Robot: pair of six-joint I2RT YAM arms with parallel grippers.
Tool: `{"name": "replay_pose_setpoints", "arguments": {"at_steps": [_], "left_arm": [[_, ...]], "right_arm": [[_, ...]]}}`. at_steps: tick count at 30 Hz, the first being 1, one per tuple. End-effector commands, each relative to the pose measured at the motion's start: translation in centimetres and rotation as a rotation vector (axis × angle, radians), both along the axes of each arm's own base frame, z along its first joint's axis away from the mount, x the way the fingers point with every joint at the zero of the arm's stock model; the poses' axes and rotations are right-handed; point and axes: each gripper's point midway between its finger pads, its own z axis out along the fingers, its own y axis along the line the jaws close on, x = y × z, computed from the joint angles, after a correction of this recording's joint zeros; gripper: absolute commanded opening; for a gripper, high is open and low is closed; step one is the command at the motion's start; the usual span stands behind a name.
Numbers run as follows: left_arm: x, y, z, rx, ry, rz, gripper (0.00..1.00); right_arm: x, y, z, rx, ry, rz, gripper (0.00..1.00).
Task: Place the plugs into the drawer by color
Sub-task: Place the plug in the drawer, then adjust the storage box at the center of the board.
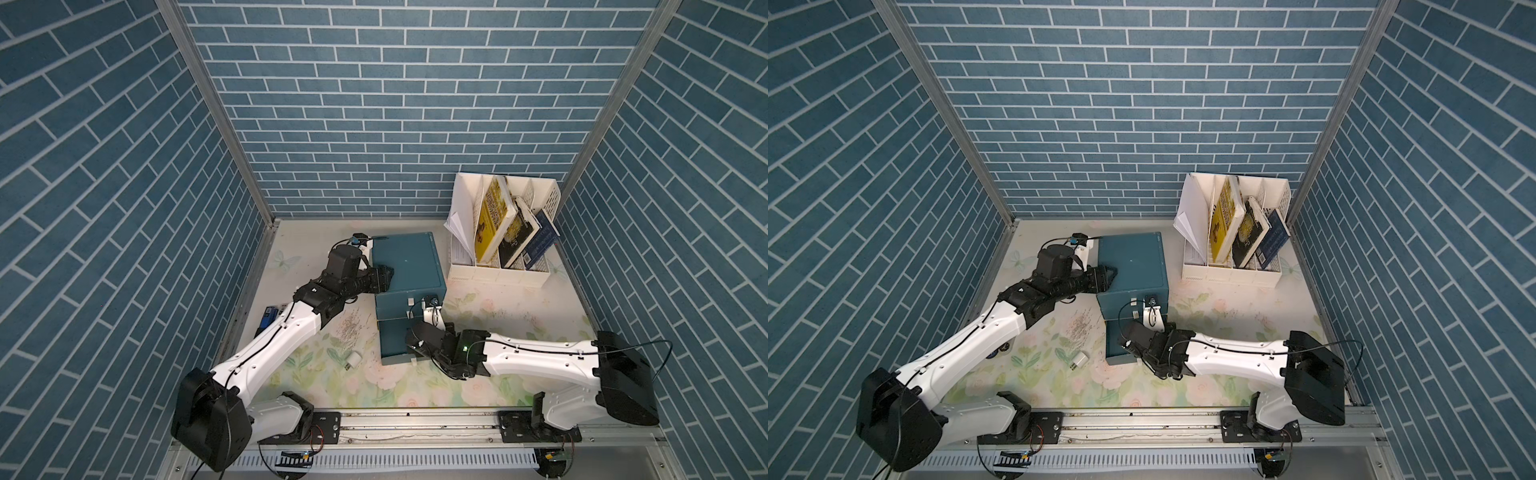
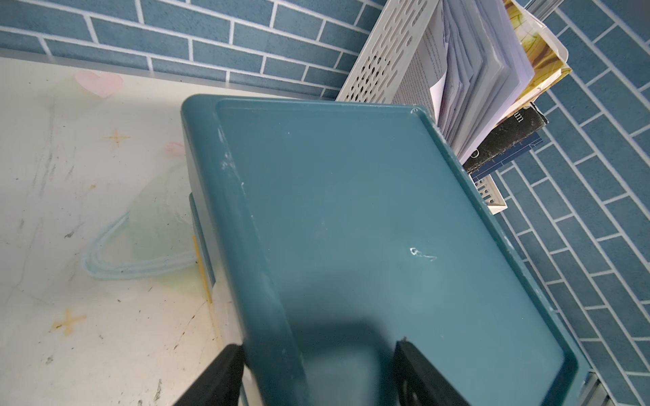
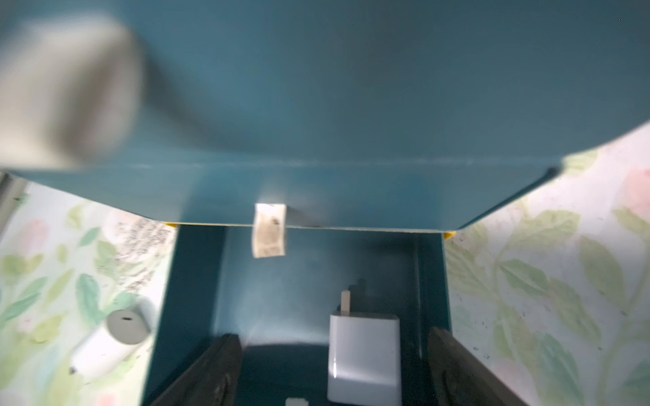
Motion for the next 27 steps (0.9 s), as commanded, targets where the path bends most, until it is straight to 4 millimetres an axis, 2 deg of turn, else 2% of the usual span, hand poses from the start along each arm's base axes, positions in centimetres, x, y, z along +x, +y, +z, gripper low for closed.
{"name": "replay_pose_setpoints", "arguments": {"at_steps": [1, 4, 8, 13, 16, 20, 23, 27], "left_arm": [[0.2, 0.2, -0.5, 0.031, 0.02, 0.011, 0.74], [0.5, -0.1, -0.2, 0.008, 0.015, 0.016, 0.74], [0.7, -1.1, -0.4, -0.028, 0.03, -0.009, 0.69], [0.8, -1.8, -1.2, -0.039, 0.053, -0.035, 0.59], [0.8, -2.2, -1.6, -0.042, 0.06, -0.051, 0.58], [0.7, -2.2, -1.8, -0.037, 0.073, -0.047, 0.57], [0.5, -1.0, -1.3, -0.017, 0.066, 0.008, 0.61], [-0.1, 0.4, 1.5, -0.044, 0.01, 0.062, 0.72]], "right_arm": [[-0.1, -1.5, 2.1, -0.011, -0.048, -0.031, 0.87], [-0.2, -2.3, 2.7, 0.018, -0.064, -0.048, 0.85], [-0.4, -3.0, 3.0, 0.061, -0.066, -0.057, 0.81], [-0.6, -3.5, 2.9, 0.094, -0.061, -0.069, 0.62], [-0.7, -3.7, 2.8, 0.11, -0.061, -0.072, 0.55], [-0.8, -3.8, 2.8, 0.116, -0.059, -0.073, 0.54], [-0.7, -4.2, 3.0, 0.109, -0.065, -0.081, 0.54], [-0.7, -4.4, 3.8, 0.121, -0.077, -0.082, 0.61]]}}
